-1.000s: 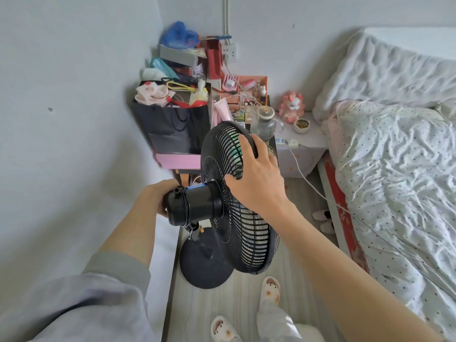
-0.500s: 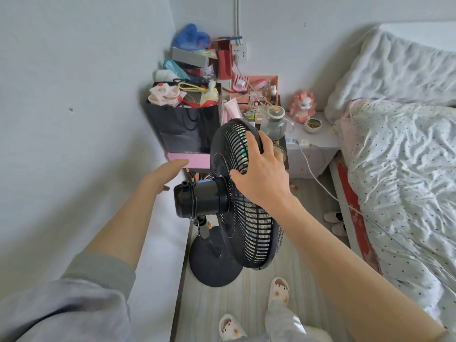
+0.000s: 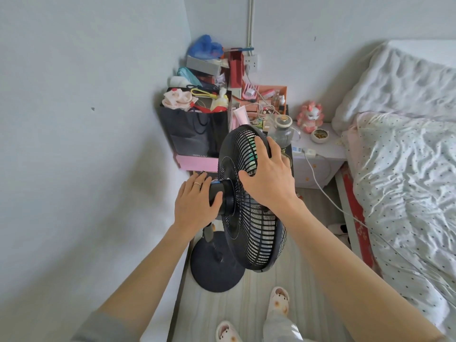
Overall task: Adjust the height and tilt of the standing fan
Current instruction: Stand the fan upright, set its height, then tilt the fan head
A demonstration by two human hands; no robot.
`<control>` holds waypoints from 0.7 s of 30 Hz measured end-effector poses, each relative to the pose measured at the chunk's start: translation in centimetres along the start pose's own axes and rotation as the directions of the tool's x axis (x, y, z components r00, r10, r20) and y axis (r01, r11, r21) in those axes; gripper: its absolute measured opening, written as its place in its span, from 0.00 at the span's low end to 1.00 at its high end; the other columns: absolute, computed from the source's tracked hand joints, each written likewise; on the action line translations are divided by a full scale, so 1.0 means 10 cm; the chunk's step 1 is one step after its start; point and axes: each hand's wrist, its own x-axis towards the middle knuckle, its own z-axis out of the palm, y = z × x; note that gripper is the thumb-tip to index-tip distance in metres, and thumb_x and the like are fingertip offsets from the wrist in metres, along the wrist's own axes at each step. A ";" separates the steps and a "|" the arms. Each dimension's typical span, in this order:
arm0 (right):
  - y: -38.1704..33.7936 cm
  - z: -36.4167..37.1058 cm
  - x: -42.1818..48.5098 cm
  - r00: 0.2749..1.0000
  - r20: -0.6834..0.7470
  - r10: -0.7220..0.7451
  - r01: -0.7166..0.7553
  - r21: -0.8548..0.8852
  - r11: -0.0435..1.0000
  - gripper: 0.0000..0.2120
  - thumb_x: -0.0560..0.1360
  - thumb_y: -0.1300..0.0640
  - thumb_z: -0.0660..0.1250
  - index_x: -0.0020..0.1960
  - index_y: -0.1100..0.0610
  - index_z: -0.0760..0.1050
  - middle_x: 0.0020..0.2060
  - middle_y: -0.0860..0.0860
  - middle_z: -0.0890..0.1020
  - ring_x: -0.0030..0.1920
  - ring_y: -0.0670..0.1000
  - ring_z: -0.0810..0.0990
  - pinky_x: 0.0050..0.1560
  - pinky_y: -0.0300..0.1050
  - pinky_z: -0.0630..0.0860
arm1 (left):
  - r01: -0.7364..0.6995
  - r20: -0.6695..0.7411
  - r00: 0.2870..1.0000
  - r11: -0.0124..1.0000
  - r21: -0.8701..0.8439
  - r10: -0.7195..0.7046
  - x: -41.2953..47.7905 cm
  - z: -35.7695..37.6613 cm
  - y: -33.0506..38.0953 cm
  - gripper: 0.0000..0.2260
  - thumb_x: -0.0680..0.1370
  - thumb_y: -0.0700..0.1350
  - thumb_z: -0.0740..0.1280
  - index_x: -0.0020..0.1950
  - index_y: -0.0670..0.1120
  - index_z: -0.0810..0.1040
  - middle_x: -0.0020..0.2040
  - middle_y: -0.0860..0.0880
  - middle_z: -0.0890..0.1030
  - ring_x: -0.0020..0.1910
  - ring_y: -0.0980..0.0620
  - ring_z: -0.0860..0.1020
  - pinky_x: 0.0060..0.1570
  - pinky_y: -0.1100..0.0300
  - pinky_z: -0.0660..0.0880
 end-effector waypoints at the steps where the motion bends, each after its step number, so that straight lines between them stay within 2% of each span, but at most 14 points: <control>1: 0.00 0.00 -0.01 1.000 0.001 -0.001 0.001 0.004 1.000 0.40 0.75 0.46 0.68 0.81 0.49 0.52 0.80 0.52 0.55 0.75 0.67 0.60 0.67 0.63 0.69 | -0.012 -0.005 1.000 1.000 0.009 0.012 0.00 0.00 -0.02 0.24 0.80 0.58 0.60 0.66 0.45 0.81 0.67 0.44 0.82 0.66 0.41 0.78 0.68 0.46 0.73; 6: 0.04 -0.02 -0.10 0.999 0.015 -0.040 0.040 0.043 0.998 0.41 0.75 0.44 0.68 0.81 0.48 0.50 0.81 0.52 0.53 0.77 0.66 0.57 0.71 0.62 0.64 | -0.074 0.031 0.997 0.995 0.064 0.072 0.07 -0.05 -0.09 0.22 0.80 0.57 0.56 0.58 0.45 0.84 0.54 0.45 0.86 0.53 0.43 0.81 0.54 0.49 0.79; 10: 0.13 -0.03 -0.26 0.999 0.009 -0.051 0.050 0.122 0.991 0.42 0.74 0.40 0.68 0.81 0.44 0.50 0.82 0.49 0.51 0.79 0.60 0.54 0.73 0.61 0.62 | -0.075 0.051 0.996 0.996 0.042 0.073 0.08 -0.07 -0.07 0.23 0.80 0.57 0.55 0.54 0.45 0.84 0.49 0.46 0.85 0.49 0.44 0.80 0.49 0.51 0.79; 13: 0.17 -0.03 -0.39 0.998 -0.040 -0.046 0.054 0.219 0.974 0.42 0.74 0.38 0.68 0.81 0.42 0.50 0.81 0.48 0.53 0.79 0.57 0.56 0.74 0.60 0.62 | -0.067 0.065 0.996 0.997 0.034 0.065 0.06 -0.08 -0.05 0.23 0.79 0.59 0.55 0.56 0.45 0.83 0.51 0.47 0.84 0.51 0.45 0.80 0.51 0.51 0.78; 16: 0.20 -0.05 -0.47 0.998 -0.066 -0.018 0.037 0.304 0.952 0.43 0.74 0.37 0.68 0.81 0.43 0.48 0.81 0.49 0.55 0.79 0.55 0.58 0.74 0.61 0.64 | -0.072 0.082 0.994 0.997 0.038 0.069 -0.01 -0.07 -0.03 0.24 0.80 0.60 0.54 0.58 0.46 0.82 0.54 0.47 0.84 0.53 0.45 0.79 0.54 0.51 0.77; 21: 0.26 -0.05 -0.50 0.998 -0.053 0.015 0.001 0.295 0.955 0.44 0.74 0.36 0.67 0.81 0.46 0.47 0.81 0.49 0.54 0.79 0.55 0.58 0.74 0.63 0.63 | -0.092 0.080 0.993 0.995 0.029 0.089 0.00 -0.06 0.01 0.22 0.82 0.58 0.57 0.63 0.45 0.79 0.63 0.45 0.81 0.61 0.43 0.77 0.61 0.49 0.75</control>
